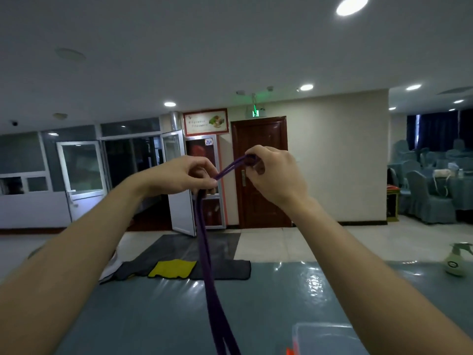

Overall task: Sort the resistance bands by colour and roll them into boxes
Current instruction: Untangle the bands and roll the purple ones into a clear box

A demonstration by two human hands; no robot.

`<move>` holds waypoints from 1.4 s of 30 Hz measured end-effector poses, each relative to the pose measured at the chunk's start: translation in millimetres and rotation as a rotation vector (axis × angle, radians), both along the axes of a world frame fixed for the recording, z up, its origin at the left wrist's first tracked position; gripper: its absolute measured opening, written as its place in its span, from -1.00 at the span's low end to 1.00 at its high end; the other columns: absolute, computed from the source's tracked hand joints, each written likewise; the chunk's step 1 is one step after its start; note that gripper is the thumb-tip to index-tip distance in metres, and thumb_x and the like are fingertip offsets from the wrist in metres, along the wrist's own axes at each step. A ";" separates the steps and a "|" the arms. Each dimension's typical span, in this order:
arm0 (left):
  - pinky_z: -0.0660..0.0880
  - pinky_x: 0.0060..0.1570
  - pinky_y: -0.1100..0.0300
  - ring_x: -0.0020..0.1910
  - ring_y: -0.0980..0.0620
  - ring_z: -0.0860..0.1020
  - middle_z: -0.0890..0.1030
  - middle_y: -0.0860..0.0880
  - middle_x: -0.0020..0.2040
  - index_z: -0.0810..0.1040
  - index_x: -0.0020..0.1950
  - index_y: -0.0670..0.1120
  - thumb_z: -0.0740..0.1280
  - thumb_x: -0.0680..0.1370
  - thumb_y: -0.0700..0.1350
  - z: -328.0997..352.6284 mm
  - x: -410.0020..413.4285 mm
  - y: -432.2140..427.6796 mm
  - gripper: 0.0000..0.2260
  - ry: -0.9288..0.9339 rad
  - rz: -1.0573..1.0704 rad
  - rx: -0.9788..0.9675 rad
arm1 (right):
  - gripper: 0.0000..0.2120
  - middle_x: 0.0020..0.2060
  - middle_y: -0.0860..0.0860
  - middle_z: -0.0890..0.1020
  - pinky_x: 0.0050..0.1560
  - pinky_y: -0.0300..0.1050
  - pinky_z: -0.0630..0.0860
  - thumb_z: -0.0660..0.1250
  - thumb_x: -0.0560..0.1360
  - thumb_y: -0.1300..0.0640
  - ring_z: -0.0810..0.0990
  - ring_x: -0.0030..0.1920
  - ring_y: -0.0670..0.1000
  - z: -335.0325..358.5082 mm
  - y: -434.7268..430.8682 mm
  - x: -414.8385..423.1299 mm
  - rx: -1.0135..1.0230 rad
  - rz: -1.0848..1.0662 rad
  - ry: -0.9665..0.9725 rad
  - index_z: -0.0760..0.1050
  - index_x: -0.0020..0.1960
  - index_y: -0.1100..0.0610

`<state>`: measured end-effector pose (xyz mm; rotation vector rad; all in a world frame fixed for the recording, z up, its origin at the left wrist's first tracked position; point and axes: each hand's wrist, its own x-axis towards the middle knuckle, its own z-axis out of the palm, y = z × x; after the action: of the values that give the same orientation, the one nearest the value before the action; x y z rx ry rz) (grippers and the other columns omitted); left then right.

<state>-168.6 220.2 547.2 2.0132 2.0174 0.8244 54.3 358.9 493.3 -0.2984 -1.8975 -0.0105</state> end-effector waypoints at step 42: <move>0.72 -0.06 0.17 -0.17 0.15 0.74 0.77 0.17 -0.19 0.81 0.04 0.11 0.65 0.48 0.07 -267.9 60.7 8.9 -0.83 0.029 0.022 -0.039 | -0.65 0.05 -0.19 0.73 0.03 -0.18 0.65 0.59 0.52 -0.09 0.67 -0.13 -0.22 -279.6 -41.9 43.6 -0.800 0.042 -0.321 0.70 0.29 -0.10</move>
<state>-107.9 229.1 279.4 1.9964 2.0585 0.7589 98.0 317.0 213.7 -0.8329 -2.1516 0.7830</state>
